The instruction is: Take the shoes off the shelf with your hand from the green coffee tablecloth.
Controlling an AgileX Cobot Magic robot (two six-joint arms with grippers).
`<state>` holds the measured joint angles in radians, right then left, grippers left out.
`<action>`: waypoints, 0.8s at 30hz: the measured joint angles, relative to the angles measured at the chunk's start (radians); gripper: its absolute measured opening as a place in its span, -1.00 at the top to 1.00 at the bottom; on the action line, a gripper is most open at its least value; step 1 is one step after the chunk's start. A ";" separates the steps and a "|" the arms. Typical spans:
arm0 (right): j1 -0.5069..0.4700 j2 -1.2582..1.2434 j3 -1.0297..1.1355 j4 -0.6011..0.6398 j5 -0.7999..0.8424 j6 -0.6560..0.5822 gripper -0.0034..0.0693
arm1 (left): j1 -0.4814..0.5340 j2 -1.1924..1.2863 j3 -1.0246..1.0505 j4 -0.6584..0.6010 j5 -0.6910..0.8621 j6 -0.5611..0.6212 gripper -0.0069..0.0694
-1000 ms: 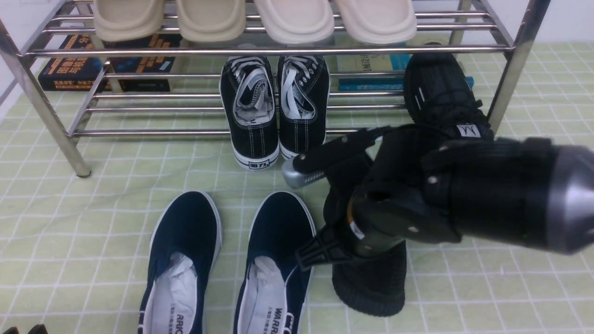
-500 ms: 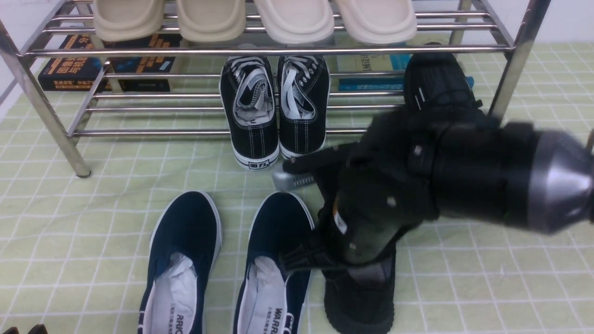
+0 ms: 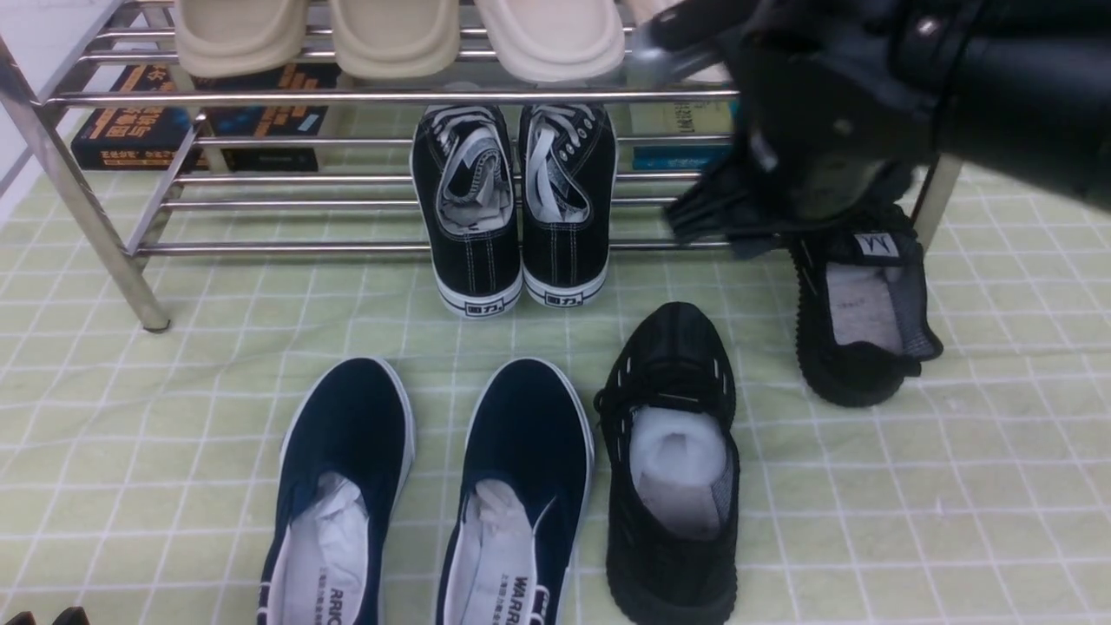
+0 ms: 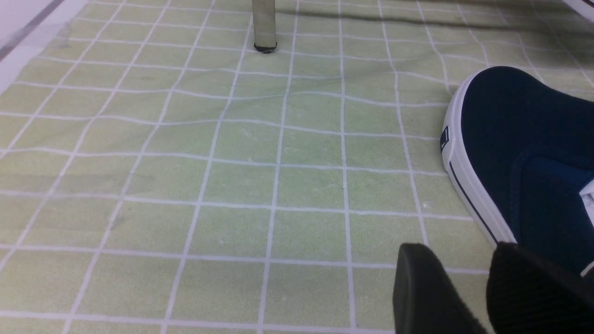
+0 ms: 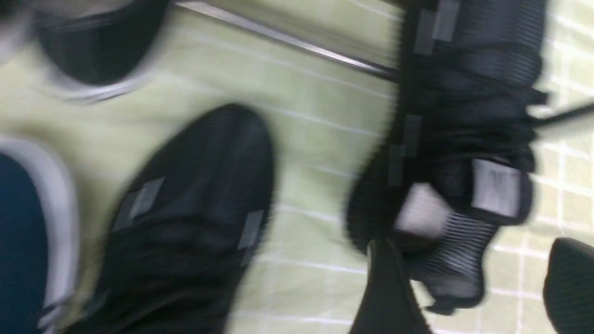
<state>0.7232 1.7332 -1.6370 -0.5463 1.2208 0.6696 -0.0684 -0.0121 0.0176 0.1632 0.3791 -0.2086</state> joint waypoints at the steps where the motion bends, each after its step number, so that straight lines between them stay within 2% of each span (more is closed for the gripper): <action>1: -0.007 0.000 0.000 0.003 0.000 0.000 -0.30 | 0.000 0.000 0.000 0.000 0.000 0.000 0.19; 3: -0.067 0.003 0.019 0.037 0.002 0.002 -0.27 | 0.000 0.000 0.000 0.000 0.000 0.000 0.19; 4: -0.116 0.011 0.037 0.092 0.004 0.002 -0.25 | 0.000 0.000 0.000 0.000 0.000 0.000 0.19; 8: -0.200 0.052 0.063 0.205 -0.018 -0.014 -0.24 | 0.000 0.000 0.000 0.000 0.000 0.000 0.19; 12: -0.223 0.105 0.067 0.263 -0.063 -0.056 -0.24 | 0.000 0.000 0.000 0.000 0.000 0.000 0.19; 24: -0.223 0.257 0.067 0.213 -0.193 -0.047 -0.23 | 0.000 0.000 0.000 0.000 0.000 0.000 0.19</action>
<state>0.5005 1.9898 -1.5700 -0.3335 1.0280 0.6226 -0.0684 -0.0121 0.0176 0.1632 0.3791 -0.2086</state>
